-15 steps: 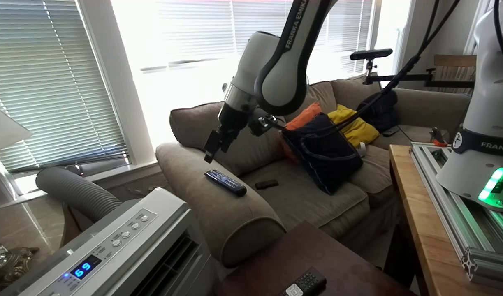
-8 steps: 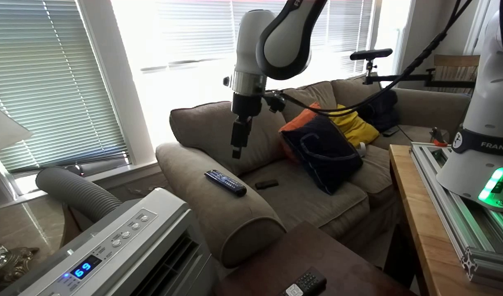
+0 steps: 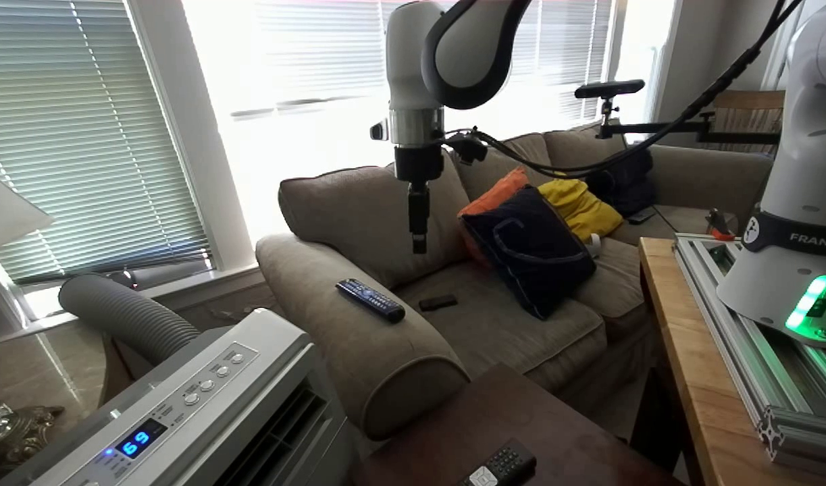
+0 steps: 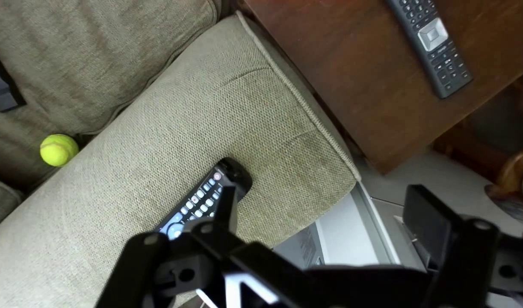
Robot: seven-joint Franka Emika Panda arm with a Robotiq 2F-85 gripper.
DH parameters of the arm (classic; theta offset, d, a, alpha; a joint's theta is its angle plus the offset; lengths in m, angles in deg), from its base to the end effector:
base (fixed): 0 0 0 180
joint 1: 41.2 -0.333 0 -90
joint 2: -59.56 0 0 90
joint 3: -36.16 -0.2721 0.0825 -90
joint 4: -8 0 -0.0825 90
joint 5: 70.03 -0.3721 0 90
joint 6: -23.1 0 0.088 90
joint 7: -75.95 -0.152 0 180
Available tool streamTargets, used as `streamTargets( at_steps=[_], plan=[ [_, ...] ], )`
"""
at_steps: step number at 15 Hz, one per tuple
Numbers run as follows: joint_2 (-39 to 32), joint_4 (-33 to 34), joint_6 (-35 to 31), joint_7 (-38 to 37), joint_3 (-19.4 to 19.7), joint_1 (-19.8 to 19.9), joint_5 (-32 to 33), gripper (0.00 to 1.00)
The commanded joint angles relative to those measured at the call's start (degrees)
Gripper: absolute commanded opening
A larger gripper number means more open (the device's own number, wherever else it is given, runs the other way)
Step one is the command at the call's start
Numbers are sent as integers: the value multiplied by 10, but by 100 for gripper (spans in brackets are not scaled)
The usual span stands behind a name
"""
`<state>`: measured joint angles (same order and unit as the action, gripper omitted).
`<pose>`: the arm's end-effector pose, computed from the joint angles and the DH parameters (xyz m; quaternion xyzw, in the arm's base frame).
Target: Put the remote on the hand of the couch
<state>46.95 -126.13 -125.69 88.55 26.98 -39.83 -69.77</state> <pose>0.5016 0.0727 0.1674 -0.9839 -0.1768 -0.0200 0.0153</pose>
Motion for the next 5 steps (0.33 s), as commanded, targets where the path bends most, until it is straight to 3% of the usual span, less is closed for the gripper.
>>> streamTargets(
  at_steps=[1,3,5],
  plan=[
    [29,-21,11,6,11,-15,-5,100],
    [39,-35,-9,-15,16,-22,0,100],
    [14,-10,2,-1,17,-23,-4,100]
  ],
)
